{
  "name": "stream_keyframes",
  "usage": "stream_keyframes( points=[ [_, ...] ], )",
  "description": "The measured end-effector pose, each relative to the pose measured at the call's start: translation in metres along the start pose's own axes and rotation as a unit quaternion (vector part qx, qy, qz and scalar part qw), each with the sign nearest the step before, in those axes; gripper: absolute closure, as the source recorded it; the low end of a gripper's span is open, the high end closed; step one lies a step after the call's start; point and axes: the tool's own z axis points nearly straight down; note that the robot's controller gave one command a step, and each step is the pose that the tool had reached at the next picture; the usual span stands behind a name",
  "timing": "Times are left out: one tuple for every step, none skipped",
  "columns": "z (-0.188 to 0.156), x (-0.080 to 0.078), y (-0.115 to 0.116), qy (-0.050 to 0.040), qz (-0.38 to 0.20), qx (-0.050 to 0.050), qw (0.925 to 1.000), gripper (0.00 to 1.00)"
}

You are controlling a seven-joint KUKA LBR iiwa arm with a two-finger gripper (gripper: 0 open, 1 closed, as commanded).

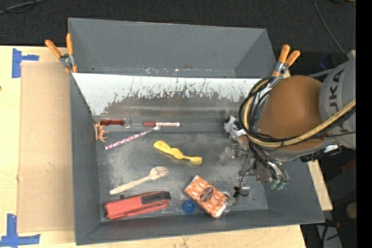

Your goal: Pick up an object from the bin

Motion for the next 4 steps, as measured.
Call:
stream_keyframes(
  points=[
    [-0.004,-0.002,0.0,-0.0043,-0.001,0.0,1.0,0.0],
    [0.037,0.007,0.008,-0.0036,0.044,0.0,0.999,0.0],
    [0.057,0.012,0.015,-0.0015,0.056,0.0,0.9984,0.0],
    [0.004,-0.01,0.076,-0.001,-0.065,0.0,0.9979,0.0]
  ],
)
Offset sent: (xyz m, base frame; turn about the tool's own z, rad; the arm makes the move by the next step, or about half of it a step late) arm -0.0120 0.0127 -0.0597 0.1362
